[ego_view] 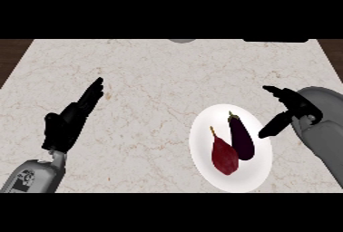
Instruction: Pick the eggplant from the plate and place it in the pan
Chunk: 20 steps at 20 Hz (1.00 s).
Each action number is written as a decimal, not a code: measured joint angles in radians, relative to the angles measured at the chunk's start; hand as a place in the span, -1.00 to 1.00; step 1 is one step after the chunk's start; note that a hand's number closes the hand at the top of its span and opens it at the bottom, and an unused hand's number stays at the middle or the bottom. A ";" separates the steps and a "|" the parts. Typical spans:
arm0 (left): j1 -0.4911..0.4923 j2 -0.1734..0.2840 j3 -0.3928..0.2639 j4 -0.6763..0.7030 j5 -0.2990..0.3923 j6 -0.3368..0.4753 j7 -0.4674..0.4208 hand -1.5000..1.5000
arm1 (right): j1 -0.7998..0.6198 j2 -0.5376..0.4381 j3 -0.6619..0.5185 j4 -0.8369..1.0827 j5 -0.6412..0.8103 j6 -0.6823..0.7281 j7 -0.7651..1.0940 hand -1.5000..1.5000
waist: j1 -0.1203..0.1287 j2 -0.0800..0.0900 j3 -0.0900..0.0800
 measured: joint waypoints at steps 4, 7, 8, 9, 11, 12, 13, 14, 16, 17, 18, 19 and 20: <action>-0.001 -0.008 -0.006 0.003 -0.006 -0.006 -0.002 0.00 | -0.117 0.025 0.036 0.049 -0.052 0.213 0.147 -1.00 | 0.009 0.004 0.000; -0.011 -0.013 -0.002 0.013 -0.011 -0.009 -0.004 0.00 | -0.204 0.088 0.048 0.105 -0.099 0.334 0.258 -1.00 | 0.011 0.005 0.000; -0.013 -0.013 0.001 0.008 -0.009 -0.010 0.006 0.00 | -0.227 0.112 0.047 0.126 -0.115 0.359 0.286 -1.00 | 0.009 0.005 0.001; -0.014 -0.018 0.003 0.007 -0.012 -0.005 0.011 0.00 | -0.244 0.130 0.045 0.136 -0.134 0.380 0.307 -1.00 | 0.005 0.004 0.001; -0.011 -0.020 0.009 0.004 -0.014 -0.008 0.017 0.00 | -0.268 0.168 0.047 0.160 -0.150 0.397 0.335 -1.00 | 0.000 0.003 0.001; -0.002 -0.027 0.004 0.001 -0.024 -0.003 0.015 0.00 | -0.277 0.178 0.047 0.170 -0.155 0.406 0.342 -1.00 | -0.003 0.002 0.001; 0.008 -0.029 0.003 -0.006 -0.029 -0.003 0.017 0.00 | -0.281 0.188 0.048 0.174 -0.156 0.410 0.349 -1.00 | -0.006 0.001 0.001; 0.009 -0.033 0.001 -0.026 -0.032 0.000 0.032 0.00 | -0.287 0.192 0.052 0.184 -0.151 0.415 0.351 -1.00 | -0.006 0.001 0.001; 0.016 -0.037 0.009 -0.013 -0.038 -0.004 0.011 0.00 | -0.301 0.210 0.060 0.206 -0.139 0.420 0.360 -1.00 | -0.010 0.001 0.002; 0.026 -0.033 0.017 -0.022 -0.034 -0.010 0.013 0.00 | -0.289 0.212 0.068 0.193 -0.133 0.421 0.365 -1.00 | -0.012 0.000 0.001; 0.046 -0.033 0.020 -0.027 -0.035 -0.014 -0.002 0.00 | -0.295 0.210 0.066 0.193 -0.134 0.426 0.371 -1.00 | -0.013 0.000 0.002; 0.037 -0.031 0.028 -0.028 -0.035 -0.015 0.008 0.00 | -0.296 0.221 0.070 0.190 -0.130 0.419 0.384 -1.00 | -0.015 -0.001 0.001; 0.040 -0.032 0.032 -0.025 -0.036 -0.018 0.005 0.00 | -0.292 0.221 0.073 0.189 -0.126 0.423 0.386 -1.00 | -0.017 -0.001 0.002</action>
